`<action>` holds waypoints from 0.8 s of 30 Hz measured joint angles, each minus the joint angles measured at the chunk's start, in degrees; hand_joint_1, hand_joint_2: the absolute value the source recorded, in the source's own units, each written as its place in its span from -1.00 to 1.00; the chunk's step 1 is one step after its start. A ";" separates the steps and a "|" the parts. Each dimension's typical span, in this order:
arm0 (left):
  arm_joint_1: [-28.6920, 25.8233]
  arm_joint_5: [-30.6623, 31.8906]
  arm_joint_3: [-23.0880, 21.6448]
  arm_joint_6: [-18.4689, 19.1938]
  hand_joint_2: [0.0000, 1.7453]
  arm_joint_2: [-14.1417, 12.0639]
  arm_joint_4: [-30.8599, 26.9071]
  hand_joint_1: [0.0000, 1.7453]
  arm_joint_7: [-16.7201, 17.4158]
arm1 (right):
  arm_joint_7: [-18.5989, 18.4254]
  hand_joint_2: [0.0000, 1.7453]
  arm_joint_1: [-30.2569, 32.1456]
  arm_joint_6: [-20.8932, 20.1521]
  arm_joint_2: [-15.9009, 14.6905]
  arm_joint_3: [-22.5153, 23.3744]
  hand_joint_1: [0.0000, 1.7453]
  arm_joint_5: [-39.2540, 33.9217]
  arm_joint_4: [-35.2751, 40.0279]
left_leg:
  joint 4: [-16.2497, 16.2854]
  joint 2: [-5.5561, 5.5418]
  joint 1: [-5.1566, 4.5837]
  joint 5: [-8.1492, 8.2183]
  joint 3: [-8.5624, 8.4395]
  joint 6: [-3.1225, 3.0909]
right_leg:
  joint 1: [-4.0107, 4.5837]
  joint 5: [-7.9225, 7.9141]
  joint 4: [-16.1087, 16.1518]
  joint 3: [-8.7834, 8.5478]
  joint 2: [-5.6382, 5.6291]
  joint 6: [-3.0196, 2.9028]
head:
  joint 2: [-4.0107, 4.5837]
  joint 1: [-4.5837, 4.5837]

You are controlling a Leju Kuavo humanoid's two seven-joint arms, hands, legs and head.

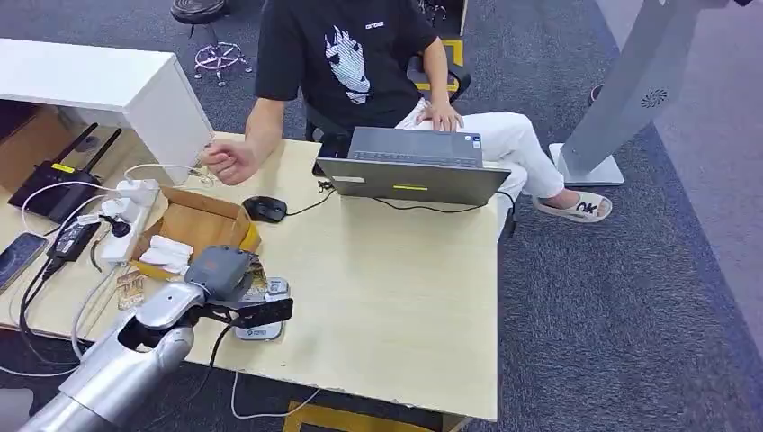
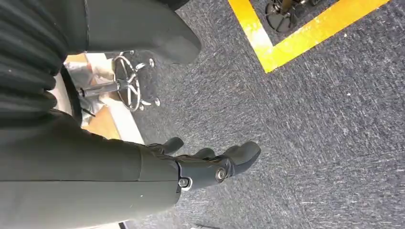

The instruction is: Pass the card to the sensor for recognition and then transmit it.

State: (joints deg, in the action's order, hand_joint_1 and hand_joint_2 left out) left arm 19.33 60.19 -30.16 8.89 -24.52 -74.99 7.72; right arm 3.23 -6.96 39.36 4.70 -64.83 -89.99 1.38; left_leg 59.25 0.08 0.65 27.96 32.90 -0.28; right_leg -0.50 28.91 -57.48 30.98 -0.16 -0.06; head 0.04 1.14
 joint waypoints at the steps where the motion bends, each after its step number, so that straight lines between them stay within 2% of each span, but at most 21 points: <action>1: 0.07 0.15 -0.02 -0.72 1.00 0.00 0.26 1.00 0.17 | 0.00 1.00 0.00 0.00 0.00 0.00 -1.00 0.00 0.00 | 0.00 0.00 0.00 0.00 -0.01 0.00 | 0.00 0.00 0.00 0.00 0.00 0.00 | 0.00 0.02; 11: 2.62 0.33 0.02 -5.66 1.00 1.01 2.47 1.00 1.75 | 0.48 1.00 0.01 0.00 0.07 0.00 -1.00 0.00 -0.07 | 0.01 0.00 0.00 -0.02 0.00 0.00 | 0.00 -0.01 0.00 0.01 0.00 -0.01 | 0.00 0.00; 24: 11.54 -1.29 4.29 -3.52 1.00 -0.22 1.77 1.00 1.75 | 0.98 1.00 0.02 0.00 0.07 0.00 -1.00 0.00 -0.17 | 0.00 0.01 0.01 -0.04 0.01 0.02 | 0.01 -0.03 -0.01 0.02 -0.01 -0.03 | 0.00 0.00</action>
State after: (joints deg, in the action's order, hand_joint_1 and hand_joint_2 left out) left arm 30.88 58.90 -25.88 5.38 -24.74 -73.22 9.46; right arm 4.22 -6.94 39.36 4.76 -64.83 -89.99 1.20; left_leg 59.25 0.10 0.66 27.91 32.91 -0.27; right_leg -0.49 28.89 -57.49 30.99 -0.16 -0.09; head 0.04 1.14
